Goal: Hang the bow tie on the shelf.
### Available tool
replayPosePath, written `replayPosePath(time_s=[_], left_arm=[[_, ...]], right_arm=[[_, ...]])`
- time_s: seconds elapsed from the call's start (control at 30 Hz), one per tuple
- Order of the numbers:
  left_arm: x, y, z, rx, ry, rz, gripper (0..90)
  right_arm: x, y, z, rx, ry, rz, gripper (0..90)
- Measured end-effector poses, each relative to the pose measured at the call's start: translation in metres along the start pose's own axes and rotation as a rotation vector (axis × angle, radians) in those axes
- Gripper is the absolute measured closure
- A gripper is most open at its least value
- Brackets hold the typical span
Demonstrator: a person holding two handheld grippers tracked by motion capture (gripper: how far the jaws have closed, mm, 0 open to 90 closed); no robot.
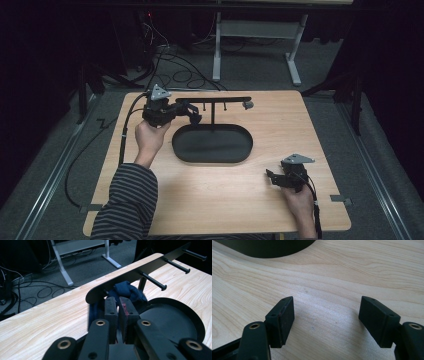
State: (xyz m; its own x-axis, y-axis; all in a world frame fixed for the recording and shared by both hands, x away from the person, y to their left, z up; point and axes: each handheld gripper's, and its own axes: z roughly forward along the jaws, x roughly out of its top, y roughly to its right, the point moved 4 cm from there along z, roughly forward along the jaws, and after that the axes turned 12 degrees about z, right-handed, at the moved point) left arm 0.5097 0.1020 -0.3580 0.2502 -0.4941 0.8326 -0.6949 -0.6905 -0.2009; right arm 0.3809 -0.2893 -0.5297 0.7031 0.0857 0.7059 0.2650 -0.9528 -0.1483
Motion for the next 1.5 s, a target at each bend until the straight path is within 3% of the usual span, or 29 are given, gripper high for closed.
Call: replayPosePath(time_s=[0.3, 0.63, 1.5], left_arm=[[-0.003, -0.001, -0.009, -0.018, 0.004, -0.022, 67.4], [-0.007, -0.001, -0.02, -0.027, 0.003, -0.036, 56.8], [-0.017, -0.003, -0.046, -0.025, -0.004, -0.044, 52.3]], right_arm=[[0.0, 0.0, 0.0, -0.002, 0.0, -0.001, 29.9], [0.0, 0.0, 0.0, -0.001, 0.0, -0.001, 30.0], [0.0, 0.0, 0.0, -0.003, -0.001, -0.002, 30.0]])
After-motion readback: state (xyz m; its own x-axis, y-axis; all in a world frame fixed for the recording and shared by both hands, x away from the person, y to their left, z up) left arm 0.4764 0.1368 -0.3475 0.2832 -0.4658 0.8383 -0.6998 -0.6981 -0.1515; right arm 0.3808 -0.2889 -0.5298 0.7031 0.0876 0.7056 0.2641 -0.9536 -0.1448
